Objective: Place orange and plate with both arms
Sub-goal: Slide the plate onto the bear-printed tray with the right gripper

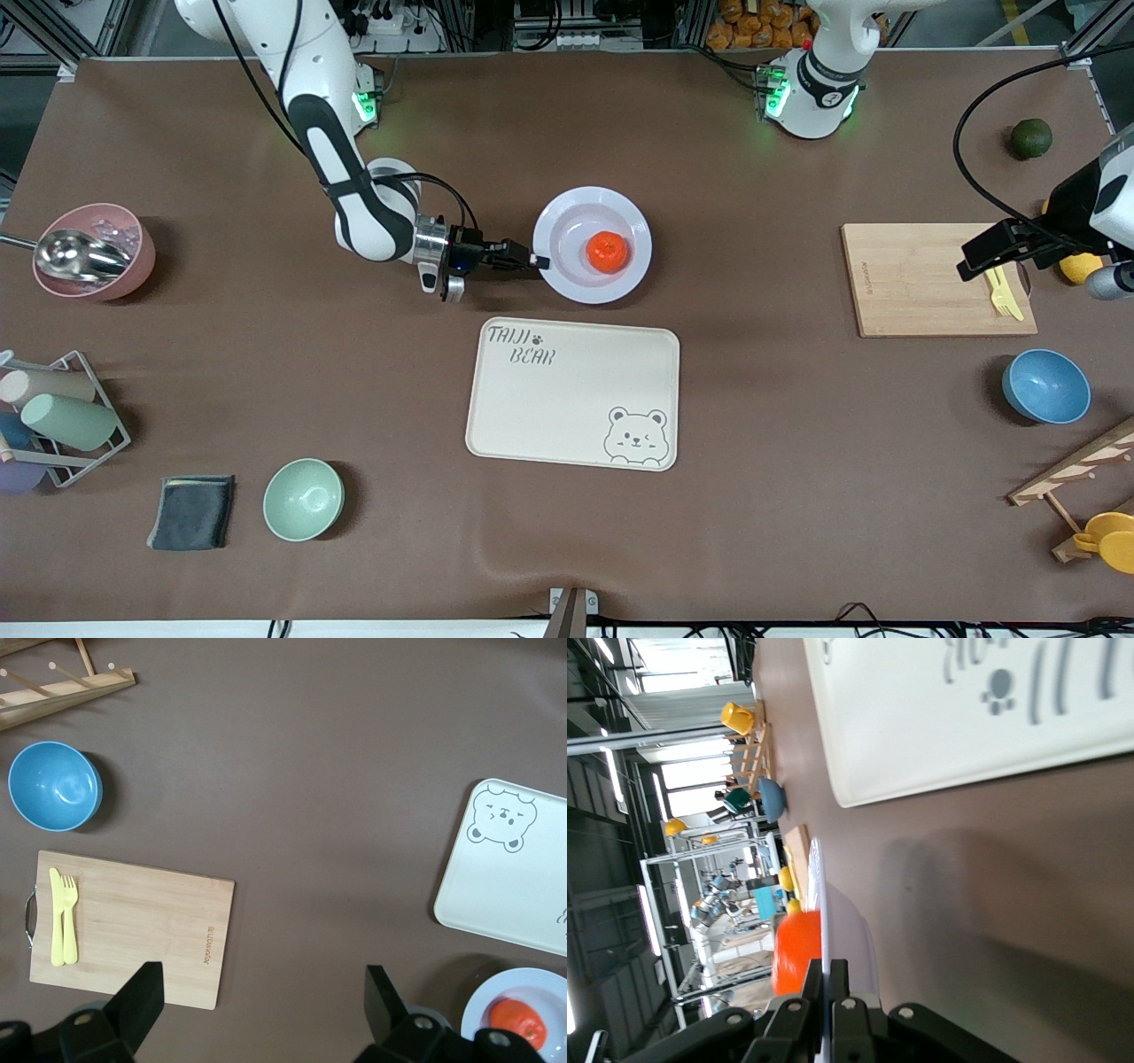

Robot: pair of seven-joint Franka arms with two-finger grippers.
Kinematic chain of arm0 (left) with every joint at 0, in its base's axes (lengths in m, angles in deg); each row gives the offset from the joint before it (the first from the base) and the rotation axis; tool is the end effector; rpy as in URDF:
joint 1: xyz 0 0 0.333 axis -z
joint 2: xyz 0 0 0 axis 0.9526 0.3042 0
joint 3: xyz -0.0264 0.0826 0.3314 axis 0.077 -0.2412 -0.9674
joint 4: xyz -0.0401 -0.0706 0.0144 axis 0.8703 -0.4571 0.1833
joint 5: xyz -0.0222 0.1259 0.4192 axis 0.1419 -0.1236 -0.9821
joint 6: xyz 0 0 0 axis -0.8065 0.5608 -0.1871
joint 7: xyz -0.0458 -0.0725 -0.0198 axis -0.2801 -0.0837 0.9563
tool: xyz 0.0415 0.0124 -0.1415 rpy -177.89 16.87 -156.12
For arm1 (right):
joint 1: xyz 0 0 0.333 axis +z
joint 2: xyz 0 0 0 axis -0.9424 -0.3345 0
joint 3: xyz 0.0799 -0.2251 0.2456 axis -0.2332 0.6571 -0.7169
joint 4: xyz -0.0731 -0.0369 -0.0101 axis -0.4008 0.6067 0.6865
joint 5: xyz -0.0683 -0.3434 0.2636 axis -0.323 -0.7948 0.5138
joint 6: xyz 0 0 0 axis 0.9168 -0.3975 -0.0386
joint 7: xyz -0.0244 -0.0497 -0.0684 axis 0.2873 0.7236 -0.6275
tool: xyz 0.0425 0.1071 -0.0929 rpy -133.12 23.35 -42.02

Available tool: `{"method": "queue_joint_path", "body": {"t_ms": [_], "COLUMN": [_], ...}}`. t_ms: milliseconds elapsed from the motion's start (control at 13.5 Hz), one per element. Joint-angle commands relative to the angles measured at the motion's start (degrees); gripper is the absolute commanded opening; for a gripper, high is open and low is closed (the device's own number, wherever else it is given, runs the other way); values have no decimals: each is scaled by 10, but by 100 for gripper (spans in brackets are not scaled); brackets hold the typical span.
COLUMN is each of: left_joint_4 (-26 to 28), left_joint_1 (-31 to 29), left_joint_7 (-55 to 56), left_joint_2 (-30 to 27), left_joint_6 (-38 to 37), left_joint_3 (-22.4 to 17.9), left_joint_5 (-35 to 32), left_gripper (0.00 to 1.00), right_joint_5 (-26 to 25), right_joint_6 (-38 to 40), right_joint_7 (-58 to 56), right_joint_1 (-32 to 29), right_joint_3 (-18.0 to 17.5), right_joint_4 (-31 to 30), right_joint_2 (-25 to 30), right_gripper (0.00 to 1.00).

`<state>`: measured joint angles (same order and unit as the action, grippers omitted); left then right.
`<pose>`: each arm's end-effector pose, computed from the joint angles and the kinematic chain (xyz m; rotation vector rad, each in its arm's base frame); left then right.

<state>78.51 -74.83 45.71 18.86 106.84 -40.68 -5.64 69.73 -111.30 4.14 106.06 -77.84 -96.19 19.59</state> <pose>0.6303 -0.0359 0.6031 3.0947 0.2639 0.0476 0.4321 0.3738 0.1297 -1.8398 0.2440 0.0619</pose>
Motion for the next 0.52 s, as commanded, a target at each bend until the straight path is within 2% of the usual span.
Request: {"method": "queue_joint_path", "body": {"t_ms": [0, 223, 445], "left_joint_4": [9, 9, 10], "left_joint_1": [0, 1, 2], "left_joint_7": [-5, -5, -5], "left_joint_2": [-15, -14, -12], "left_joint_6": [-6, -6, -4], "left_joint_3": [0, 0, 0], "left_joint_5": [6, 6, 6], "left_gripper": [100, 100, 100], "right_joint_5": [16, 15, 15], "right_joint_6": [0, -8, -38], "right_joint_7": [33, 43, 44], "right_joint_1": [-8, -30, -52], "right_joint_3": [2, 5, 5], "right_joint_4": [-9, 15, 86], "right_joint_2": [34, 27, -8], "right_gripper": [0, 0, 0]}}
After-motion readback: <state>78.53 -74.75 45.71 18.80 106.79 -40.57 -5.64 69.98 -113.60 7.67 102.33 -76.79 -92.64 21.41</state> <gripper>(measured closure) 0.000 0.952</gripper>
